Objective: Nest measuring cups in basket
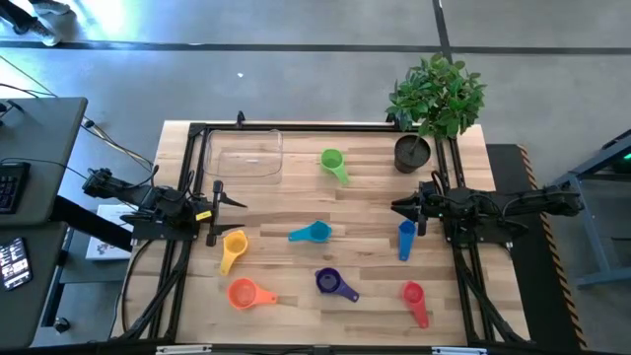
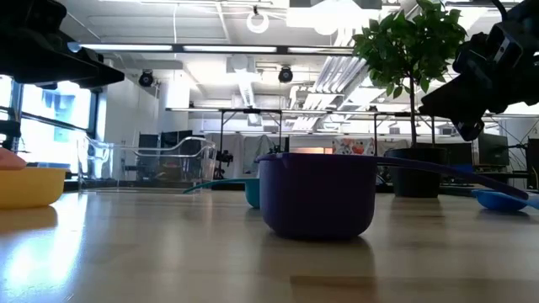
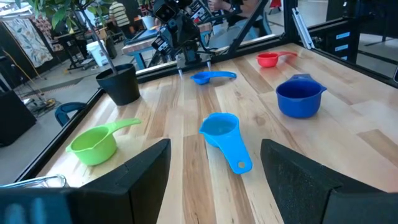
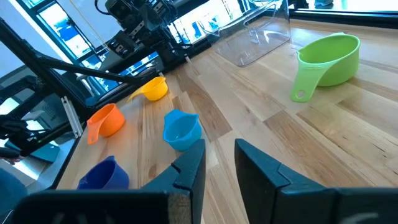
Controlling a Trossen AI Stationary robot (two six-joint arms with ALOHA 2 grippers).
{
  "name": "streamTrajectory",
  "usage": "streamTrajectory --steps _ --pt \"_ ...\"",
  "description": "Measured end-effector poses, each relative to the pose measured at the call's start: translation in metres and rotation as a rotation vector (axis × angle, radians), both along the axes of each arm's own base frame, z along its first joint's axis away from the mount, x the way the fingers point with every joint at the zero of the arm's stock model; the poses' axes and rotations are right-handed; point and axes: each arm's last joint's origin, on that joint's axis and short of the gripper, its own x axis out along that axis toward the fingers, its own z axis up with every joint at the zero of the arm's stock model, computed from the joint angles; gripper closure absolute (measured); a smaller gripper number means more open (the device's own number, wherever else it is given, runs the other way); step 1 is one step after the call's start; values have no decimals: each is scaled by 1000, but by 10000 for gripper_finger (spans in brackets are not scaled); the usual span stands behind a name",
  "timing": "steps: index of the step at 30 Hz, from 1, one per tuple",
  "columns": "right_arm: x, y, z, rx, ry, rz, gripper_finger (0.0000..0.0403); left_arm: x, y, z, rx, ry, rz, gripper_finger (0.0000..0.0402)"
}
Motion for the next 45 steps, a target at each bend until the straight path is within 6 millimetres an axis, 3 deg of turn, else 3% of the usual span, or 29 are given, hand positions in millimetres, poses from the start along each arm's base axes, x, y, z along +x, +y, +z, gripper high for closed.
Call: streamTrajectory --steps 45 --pt "0 0 0 6 -1 -1 324 0 0 0 -3 -3 5 161"
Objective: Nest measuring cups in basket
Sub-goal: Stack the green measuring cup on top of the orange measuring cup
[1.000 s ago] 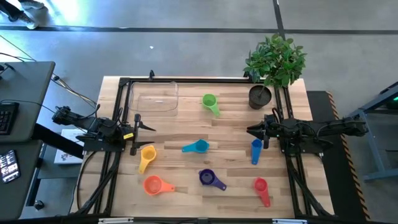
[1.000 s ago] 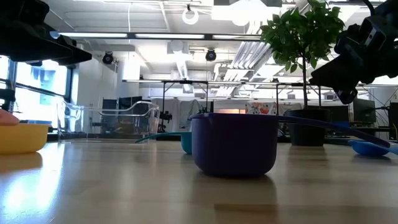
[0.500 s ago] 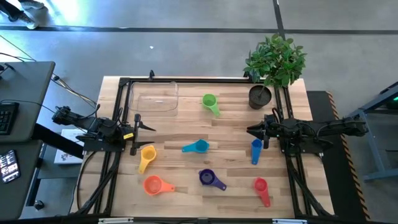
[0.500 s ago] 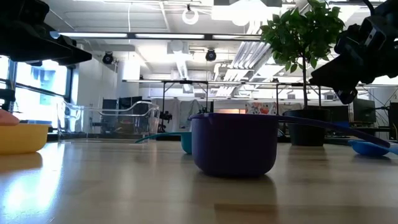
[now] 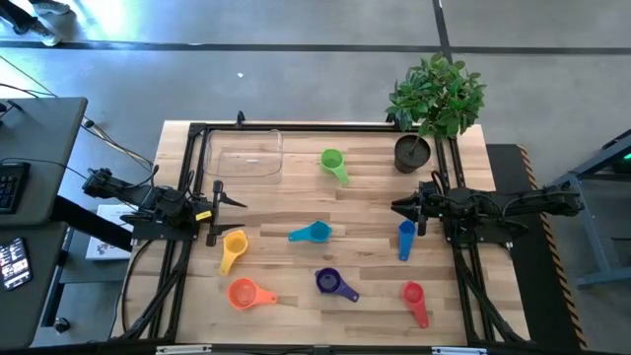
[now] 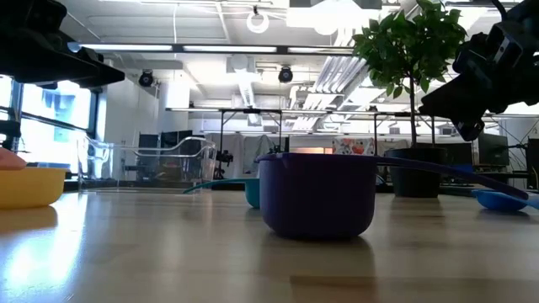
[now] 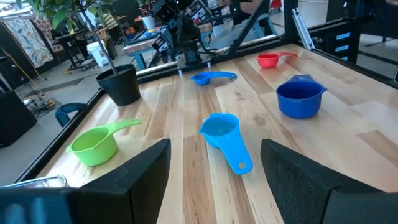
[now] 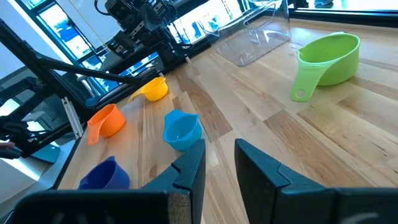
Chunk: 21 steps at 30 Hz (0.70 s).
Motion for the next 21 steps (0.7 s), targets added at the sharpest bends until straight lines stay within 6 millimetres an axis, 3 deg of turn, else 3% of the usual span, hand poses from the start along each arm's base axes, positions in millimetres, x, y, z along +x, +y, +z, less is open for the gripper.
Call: streamTrajectory --steps 12,21 --pt "0 -2 3 107 -52 -89 324 0 0 0 -52 -2 13 161" --pt "1 -4 23 220 -286 -167 324 0 0 0 -163 -3 32 161"
